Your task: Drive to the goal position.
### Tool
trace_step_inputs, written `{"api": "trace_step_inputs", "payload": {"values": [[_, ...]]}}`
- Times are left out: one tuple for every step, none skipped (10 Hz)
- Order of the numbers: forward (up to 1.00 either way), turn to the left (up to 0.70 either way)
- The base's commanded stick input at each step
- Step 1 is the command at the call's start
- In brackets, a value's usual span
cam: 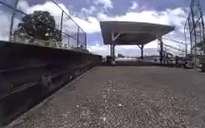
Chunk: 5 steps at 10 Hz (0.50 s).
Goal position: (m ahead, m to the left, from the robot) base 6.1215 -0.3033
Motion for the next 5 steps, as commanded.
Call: {"api": "trace_step_inputs", "payload": {"values": [[0.7, 0.0], [0.7, 0.0], [0.7, 0.0], [0.7, 0.0], [0.7, 0.0]]}}
